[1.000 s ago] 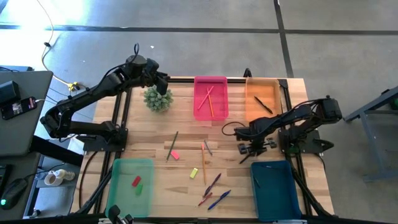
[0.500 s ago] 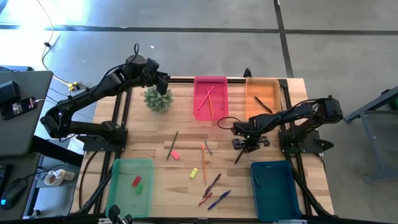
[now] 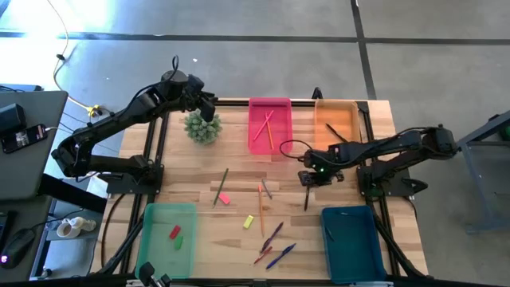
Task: Sort crayons/erasers/pens/pencils in bins
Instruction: Put the black pen into the orange bin
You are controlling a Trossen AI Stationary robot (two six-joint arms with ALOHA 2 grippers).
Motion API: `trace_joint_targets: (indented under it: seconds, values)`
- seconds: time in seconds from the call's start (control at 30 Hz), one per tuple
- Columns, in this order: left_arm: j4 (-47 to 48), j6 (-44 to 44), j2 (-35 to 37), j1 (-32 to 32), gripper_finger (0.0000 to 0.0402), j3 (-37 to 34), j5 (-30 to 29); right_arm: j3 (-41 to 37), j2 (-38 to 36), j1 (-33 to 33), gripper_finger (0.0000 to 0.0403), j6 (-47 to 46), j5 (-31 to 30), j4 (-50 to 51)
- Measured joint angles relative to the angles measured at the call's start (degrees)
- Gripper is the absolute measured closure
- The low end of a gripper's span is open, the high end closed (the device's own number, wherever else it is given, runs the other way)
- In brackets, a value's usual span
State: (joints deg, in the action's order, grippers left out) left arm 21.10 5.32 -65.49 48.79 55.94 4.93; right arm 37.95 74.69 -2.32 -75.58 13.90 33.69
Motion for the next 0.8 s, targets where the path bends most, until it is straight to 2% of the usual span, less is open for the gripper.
trace_joint_targets:
  seconds: [0.13, 0.3, 0.47, 0.7, 0.8]
  values:
    - [0.1, 0.4, 0.0, -0.1, 0.0316, 0.0, 0.0, 0.0, -2.5, -0.5, 0.0316, 9.2, -4.6, -1.4]
    - [2.5, 5.4, 0.0, -0.6, 0.0316, 0.0, 0.9, 0.8, -3.9, -3.0, 0.0316, 27.5, -4.8, -1.1]
    - [8.7, 8.5, 0.0, -2.3, 0.0316, 0.0, 3.2, 4.5, -3.9, -5.1, 0.0316, 46.6, -5.1, -0.6]
    - [16.1, 13.2, 0.0, -8.8, 0.0316, 0.0, 3.2, 7.6, -3.9, -5.7, 0.0316, 73.1, -5.5, 2.8]
    - [17.5, 16.7, 0.0, -12.9, 0.0316, 0.0, 3.2, 7.7, -3.7, -5.7, 0.0312, 81.5, -5.5, 4.4]
